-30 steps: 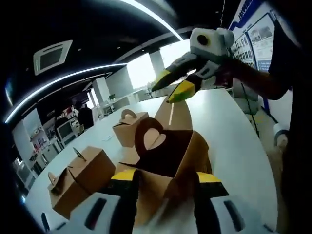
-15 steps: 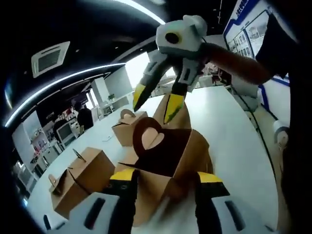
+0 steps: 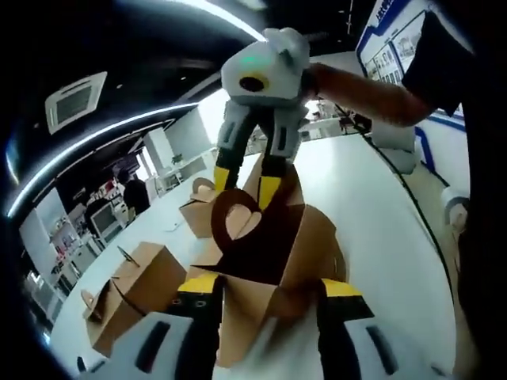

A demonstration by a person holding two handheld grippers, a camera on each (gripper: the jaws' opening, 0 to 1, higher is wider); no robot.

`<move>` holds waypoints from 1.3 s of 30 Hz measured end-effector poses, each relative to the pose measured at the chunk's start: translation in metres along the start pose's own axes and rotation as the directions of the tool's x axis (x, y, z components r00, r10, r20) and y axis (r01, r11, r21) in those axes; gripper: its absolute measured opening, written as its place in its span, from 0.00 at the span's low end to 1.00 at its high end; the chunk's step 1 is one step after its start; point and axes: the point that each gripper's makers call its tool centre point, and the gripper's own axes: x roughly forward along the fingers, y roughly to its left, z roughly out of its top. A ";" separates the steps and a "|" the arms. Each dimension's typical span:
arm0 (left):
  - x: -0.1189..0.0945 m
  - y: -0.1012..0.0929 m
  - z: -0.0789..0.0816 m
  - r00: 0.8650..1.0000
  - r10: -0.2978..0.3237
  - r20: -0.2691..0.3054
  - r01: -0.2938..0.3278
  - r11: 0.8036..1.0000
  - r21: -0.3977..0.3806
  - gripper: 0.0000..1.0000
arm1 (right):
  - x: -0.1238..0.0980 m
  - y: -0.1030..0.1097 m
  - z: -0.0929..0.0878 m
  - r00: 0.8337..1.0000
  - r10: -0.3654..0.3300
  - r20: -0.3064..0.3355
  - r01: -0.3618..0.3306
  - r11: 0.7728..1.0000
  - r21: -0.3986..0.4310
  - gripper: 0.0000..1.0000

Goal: Pick up one paper box from the group, open the paper box, and remove the item inside

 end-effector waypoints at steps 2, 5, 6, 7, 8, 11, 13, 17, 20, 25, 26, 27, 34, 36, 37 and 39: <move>0.000 0.000 0.000 1.000 -0.003 -0.004 0.003 1.000 0.006 0.49 | 0.001 0.002 -0.002 1.000 0.008 0.013 -0.008 1.000 0.014 0.19; 0.001 0.000 -0.001 1.000 -0.008 -0.010 0.008 1.000 0.021 0.49 | 0.001 0.001 -0.003 1.000 0.005 0.023 -0.005 1.000 0.027 0.15; 0.001 0.000 -0.001 1.000 -0.010 -0.012 0.010 1.000 0.026 0.49 | 0.000 0.000 -0.003 1.000 -0.002 0.025 0.001 1.000 0.028 0.13; 0.001 0.000 -0.001 1.000 -0.012 -0.015 0.012 0.999 0.032 0.49 | 0.000 -0.001 -0.003 1.000 -0.008 0.027 0.007 1.000 0.028 0.12; 0.001 0.000 -0.002 1.000 -0.014 -0.018 0.014 0.999 0.037 0.49 | -0.002 -0.002 -0.002 0.999 -0.022 0.035 0.021 0.999 0.030 0.10; 0.002 0.000 -0.001 1.000 -0.019 -0.023 0.021 0.998 0.057 0.49 | -0.008 -0.006 0.006 0.996 -0.048 0.074 0.045 0.998 0.042 0.05; 0.002 0.000 -0.001 0.999 -0.019 -0.026 0.021 0.998 0.065 0.49 | -0.012 -0.014 0.009 0.993 -0.083 0.087 0.078 0.995 0.055 0.04; 0.001 0.000 -0.003 0.999 -0.020 -0.039 0.024 0.995 0.095 0.49 | -0.014 -0.027 0.012 0.984 -0.128 0.123 0.114 0.987 0.115 0.03; 0.000 0.000 -0.004 0.999 -0.020 -0.043 0.025 0.994 0.103 0.49 | -0.014 -0.031 0.017 0.976 -0.120 0.182 0.084 0.977 0.194 0.03; -0.001 0.001 -0.005 0.999 -0.020 -0.046 0.025 0.994 0.108 0.49 | -0.013 -0.037 0.019 0.955 -0.082 0.284 -0.026 0.934 0.355 0.03; -0.001 0.001 -0.005 0.999 -0.020 -0.046 0.025 0.994 0.109 0.49 | -0.013 -0.039 0.019 0.940 -0.063 0.334 -0.091 0.901 0.425 0.03; -0.001 0.001 -0.005 0.999 -0.020 -0.045 0.025 0.994 0.108 0.49 | -0.013 -0.042 0.018 0.925 -0.048 0.376 -0.146 0.869 0.472 0.03; 0.000 0.000 -0.004 0.999 -0.021 -0.043 0.026 0.993 0.117 0.49 | -0.008 -0.054 0.007 0.823 0.000 0.568 -0.434 0.644 0.630 0.03; 0.001 0.000 -0.004 0.999 -0.022 -0.042 0.027 0.993 0.119 0.49 | -0.006 -0.056 0.006 0.797 -0.001 0.603 -0.497 0.565 0.658 0.03; 0.001 0.000 -0.004 0.999 -0.022 -0.042 0.026 0.992 0.122 0.49 | -0.005 -0.058 0.005 0.785 -0.002 0.620 -0.523 0.534 0.664 0.04; 0.002 0.000 -0.004 0.999 -0.022 -0.041 0.027 0.992 0.124 0.49 | -0.003 -0.059 0.002 0.775 -0.014 0.632 -0.546 0.490 0.680 0.04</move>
